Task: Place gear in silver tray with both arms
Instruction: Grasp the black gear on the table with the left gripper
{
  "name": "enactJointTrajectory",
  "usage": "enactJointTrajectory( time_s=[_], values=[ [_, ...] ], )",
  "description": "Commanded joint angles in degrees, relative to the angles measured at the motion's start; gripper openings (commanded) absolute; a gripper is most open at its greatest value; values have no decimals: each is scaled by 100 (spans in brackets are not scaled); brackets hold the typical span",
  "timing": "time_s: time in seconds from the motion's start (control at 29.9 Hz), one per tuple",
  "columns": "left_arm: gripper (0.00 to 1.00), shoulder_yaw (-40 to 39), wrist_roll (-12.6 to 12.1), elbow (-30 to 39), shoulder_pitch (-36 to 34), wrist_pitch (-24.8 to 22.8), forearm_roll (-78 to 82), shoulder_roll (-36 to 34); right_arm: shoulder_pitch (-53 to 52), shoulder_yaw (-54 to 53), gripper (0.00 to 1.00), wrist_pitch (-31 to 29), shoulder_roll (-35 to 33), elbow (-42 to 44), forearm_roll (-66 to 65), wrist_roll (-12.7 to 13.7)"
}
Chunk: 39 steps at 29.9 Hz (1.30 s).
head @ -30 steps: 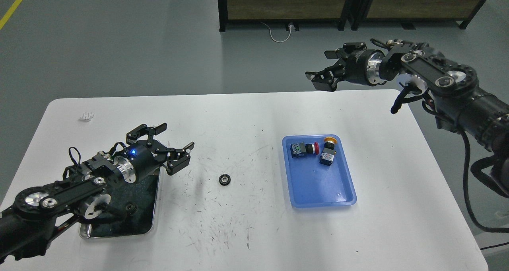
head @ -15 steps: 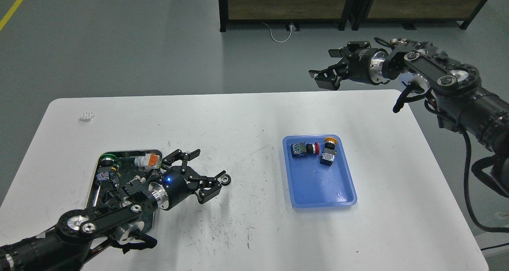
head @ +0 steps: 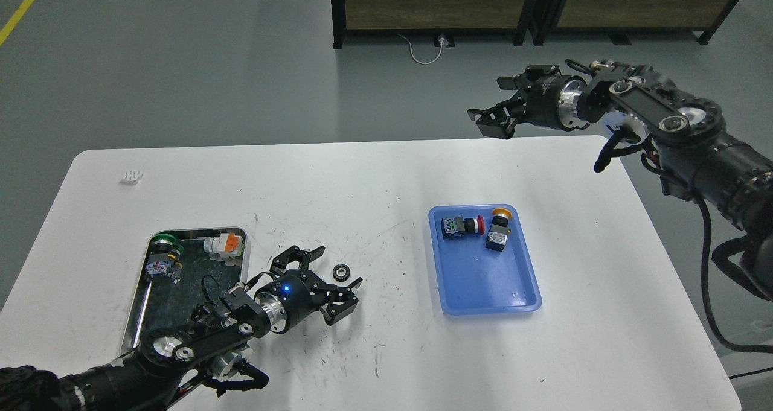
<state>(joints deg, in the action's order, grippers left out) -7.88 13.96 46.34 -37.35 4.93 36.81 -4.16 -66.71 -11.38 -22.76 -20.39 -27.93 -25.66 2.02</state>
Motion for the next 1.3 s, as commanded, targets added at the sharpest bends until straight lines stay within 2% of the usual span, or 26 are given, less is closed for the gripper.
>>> enactJointTrajectory(
  time_s=[0.0, 0.2, 0.53, 0.77, 1.0, 1.27],
  values=[
    [97, 5, -7, -11, 8, 8, -8, 20, 9, 4, 86, 17, 9, -2, 0, 0],
    [95, 5, 2, -55, 17, 35, -16, 29, 17, 4, 86, 44, 9, -2, 0, 0],
    [77, 23, -34, -81, 26, 17, -16, 29, 35, 4, 86, 44, 9, -2, 0, 0],
    [61, 155, -60, -81, 8, 17, -16, 37, 35, 4, 86, 44, 9, -2, 0, 0],
    [39, 172, -130, -73, -27, 8, -8, 29, 44, 4, 86, 44, 9, -2, -9, 0],
    [23, 243, -174, -64, -106, -27, -16, 29, 52, 4, 86, 44, 9, -2, -9, 0]
  ],
)
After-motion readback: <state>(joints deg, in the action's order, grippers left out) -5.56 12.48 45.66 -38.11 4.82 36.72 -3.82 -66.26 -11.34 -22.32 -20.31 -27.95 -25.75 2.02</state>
